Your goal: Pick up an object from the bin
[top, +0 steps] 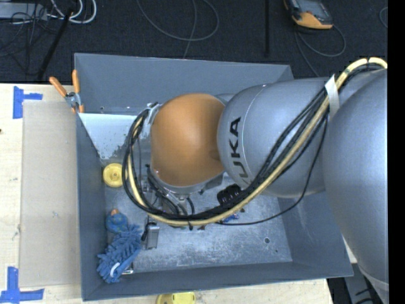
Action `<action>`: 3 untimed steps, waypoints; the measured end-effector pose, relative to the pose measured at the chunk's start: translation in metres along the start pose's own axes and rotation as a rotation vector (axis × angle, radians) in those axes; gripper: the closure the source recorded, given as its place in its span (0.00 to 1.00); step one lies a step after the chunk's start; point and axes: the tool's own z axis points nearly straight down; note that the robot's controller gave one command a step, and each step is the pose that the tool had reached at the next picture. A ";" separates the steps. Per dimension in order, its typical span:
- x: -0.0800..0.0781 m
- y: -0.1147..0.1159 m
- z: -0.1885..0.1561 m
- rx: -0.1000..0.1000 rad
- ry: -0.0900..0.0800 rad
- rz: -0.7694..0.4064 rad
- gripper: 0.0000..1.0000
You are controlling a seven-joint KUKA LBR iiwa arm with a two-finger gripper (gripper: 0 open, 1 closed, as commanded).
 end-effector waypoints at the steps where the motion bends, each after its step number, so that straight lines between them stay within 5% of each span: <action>1: -0.002 -0.001 -0.005 -0.002 -0.007 0.005 0.00; 2: 0.003 0.010 0.057 -0.003 -0.013 -0.321 0.00; 3: 0.008 0.012 0.092 -0.001 -0.011 -0.483 0.00</action>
Offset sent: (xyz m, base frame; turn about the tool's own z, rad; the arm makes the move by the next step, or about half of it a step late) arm -0.0089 0.0158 -0.1107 -0.5705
